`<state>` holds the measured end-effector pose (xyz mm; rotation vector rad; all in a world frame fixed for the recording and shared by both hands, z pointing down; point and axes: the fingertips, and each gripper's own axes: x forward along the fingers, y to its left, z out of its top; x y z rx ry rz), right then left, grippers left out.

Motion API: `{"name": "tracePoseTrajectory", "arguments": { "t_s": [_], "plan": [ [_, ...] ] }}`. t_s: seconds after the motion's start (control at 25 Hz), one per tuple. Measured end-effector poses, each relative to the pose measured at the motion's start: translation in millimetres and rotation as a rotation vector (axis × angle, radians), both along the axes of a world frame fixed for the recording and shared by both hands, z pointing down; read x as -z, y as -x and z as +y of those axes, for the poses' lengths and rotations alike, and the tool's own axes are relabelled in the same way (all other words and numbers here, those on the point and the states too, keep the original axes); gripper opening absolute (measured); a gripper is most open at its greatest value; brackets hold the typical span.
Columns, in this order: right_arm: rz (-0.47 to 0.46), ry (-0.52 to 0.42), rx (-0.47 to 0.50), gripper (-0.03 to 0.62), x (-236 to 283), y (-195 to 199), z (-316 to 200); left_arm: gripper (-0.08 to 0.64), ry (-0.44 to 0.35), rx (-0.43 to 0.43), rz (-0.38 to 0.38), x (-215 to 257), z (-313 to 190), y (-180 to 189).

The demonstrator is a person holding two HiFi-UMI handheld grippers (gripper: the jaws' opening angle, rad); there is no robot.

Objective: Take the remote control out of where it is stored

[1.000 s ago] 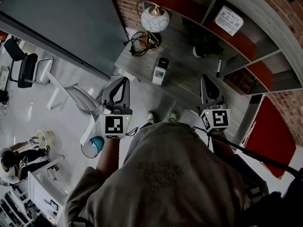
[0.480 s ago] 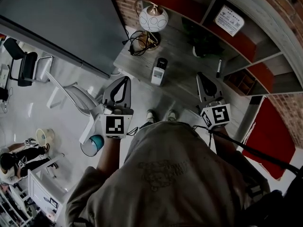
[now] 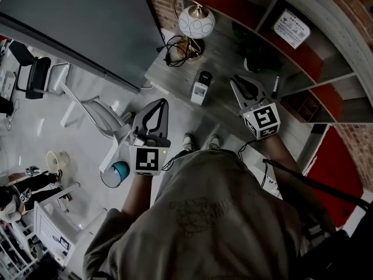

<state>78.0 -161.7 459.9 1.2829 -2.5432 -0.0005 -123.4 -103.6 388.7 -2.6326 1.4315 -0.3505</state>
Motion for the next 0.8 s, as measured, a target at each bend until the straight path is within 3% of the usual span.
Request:
{"name": "tracePoseTrajectory", "arguments": {
  "t_s": [0.36, 0.8],
  "plan": [
    [0.022, 0.189, 0.113, 0.211, -67, 35, -34, 0.011, 0.018, 0.032, -0.008, -5, 4, 7],
    [0.118, 0.342, 0.187, 0.238, -141, 64, -58, 0.011, 0.076, 0.109, -0.013, -20, 1, 30]
  ]
}}
